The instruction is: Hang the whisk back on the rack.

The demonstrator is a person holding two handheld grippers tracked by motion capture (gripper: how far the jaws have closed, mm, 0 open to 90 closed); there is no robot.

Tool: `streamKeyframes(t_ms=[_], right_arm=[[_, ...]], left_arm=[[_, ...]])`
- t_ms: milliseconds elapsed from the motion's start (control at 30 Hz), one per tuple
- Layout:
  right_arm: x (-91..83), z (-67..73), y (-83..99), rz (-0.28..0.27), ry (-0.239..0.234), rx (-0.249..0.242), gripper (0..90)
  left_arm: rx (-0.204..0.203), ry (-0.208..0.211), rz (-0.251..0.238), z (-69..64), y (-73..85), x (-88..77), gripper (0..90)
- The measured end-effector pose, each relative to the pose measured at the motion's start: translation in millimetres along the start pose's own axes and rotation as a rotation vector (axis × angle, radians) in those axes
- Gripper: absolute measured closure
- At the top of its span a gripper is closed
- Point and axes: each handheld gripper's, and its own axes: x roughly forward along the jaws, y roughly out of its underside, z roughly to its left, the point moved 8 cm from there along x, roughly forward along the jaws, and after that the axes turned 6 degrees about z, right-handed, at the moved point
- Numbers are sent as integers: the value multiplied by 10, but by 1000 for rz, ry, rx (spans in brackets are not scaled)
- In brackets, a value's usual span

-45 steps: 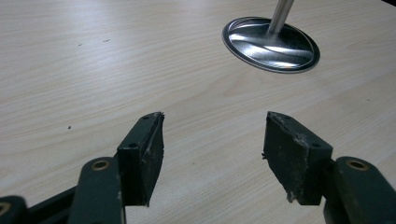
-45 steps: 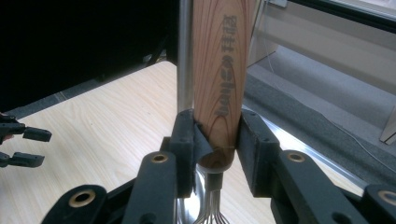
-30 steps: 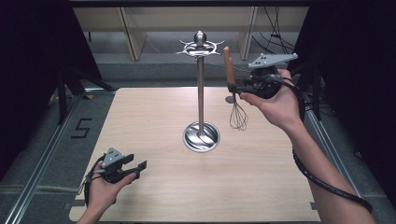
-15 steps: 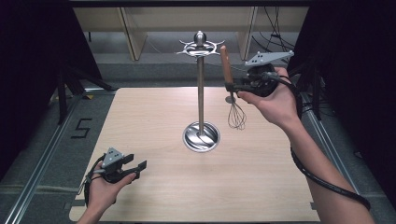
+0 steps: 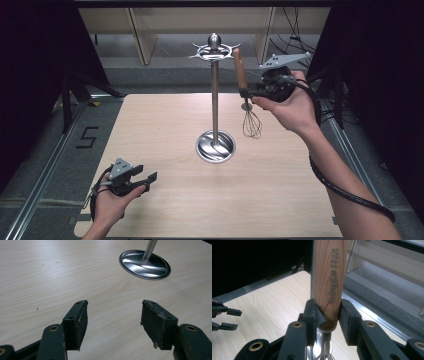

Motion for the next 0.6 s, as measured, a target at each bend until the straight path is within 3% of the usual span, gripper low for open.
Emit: streamKeyframes(t_ms=[367,400,600], right_arm=[[42,12,-27,6,0,5,700],[42,34,-26,13,-8,27,700],[67,17,-44,12,0,10,700]], left_arm=[[0,2,1,-1,1,2,372],[-1,2,1,-2,1,2,372],[-1,1,-1,-1,-1,0,372]])
